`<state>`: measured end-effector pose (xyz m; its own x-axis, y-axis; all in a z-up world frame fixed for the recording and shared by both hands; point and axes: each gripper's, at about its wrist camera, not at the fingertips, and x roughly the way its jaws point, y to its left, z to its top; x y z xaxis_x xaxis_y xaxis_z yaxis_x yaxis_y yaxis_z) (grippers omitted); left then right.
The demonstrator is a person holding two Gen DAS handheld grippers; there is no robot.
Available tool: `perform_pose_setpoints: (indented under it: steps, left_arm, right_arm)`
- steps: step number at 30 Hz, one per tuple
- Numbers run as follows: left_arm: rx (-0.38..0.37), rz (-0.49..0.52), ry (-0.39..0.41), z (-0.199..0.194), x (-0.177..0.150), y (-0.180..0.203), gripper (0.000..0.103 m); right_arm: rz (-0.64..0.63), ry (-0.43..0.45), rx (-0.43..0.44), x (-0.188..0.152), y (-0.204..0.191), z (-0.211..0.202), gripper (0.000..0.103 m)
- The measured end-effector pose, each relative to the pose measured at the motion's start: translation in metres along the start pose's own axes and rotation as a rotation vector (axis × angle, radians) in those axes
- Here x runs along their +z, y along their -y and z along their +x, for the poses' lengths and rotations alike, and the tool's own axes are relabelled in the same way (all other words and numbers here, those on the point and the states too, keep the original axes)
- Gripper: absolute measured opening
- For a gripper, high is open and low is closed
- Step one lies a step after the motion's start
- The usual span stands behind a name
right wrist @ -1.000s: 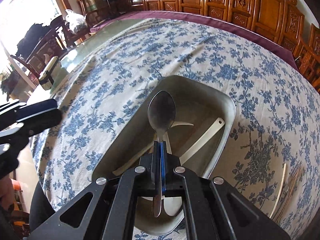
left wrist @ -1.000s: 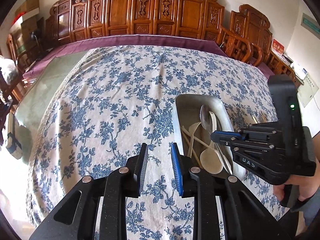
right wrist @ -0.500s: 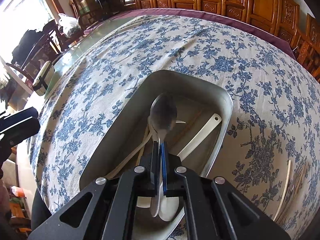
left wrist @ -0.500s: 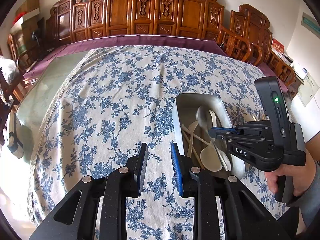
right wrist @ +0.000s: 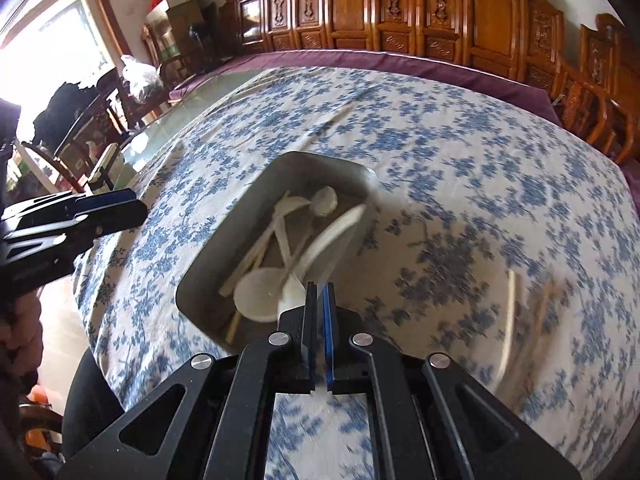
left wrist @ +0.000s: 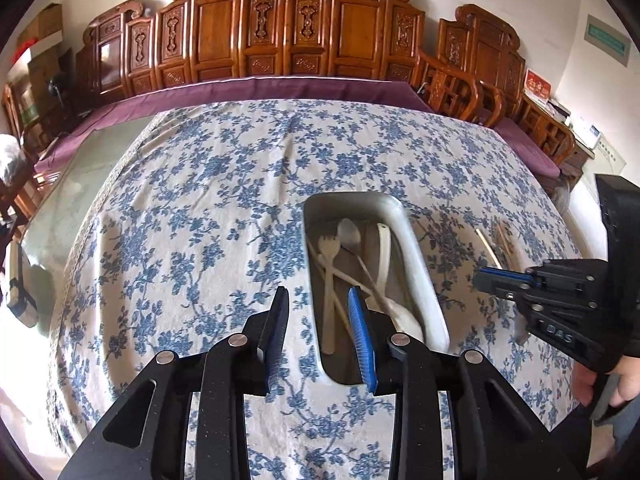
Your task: Organize utensils
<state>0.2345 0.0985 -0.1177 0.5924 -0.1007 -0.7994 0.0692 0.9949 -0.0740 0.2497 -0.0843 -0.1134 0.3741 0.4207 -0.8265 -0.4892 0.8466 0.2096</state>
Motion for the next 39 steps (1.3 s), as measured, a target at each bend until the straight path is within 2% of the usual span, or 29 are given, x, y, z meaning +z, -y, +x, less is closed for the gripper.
perform_pose_setpoints:
  steps: [3,5,6,17,29,35,39]
  left_arm:
    - [-0.015,0.009,-0.002,0.000,0.001,0.013,0.030]
    - [-0.031,0.015,-0.004,0.001,0.000,0.024,0.034]
    - [-0.040,0.018,-0.004,0.001,0.000,0.029,0.039]
    - [-0.093,0.088,-0.048,0.013,-0.008,0.085,0.039]
    - [-0.169,0.163,-0.119,0.053,-0.023,0.158,0.041]
    - [-0.198,0.190,-0.147,0.081,-0.027,0.190,0.046]
    - [-0.218,0.197,-0.166,0.096,-0.029,0.207,0.046]
  right_arm:
    - [0.039,0.015,-0.025,-0.021,0.022,-0.024,0.005]
    - [0.062,0.019,-0.056,-0.038,0.040,-0.040,0.015]
    - [0.070,0.018,-0.067,-0.044,0.046,-0.045,0.017]
    - [0.193,0.003,-0.155,-0.099,0.117,-0.069,0.018]
    - [0.217,-0.024,-0.144,-0.122,0.136,-0.063,0.018]
    - [0.236,-0.037,-0.128,-0.139,0.145,-0.064,0.018]
    - [0.258,-0.041,-0.118,-0.149,0.154,-0.066,0.023]
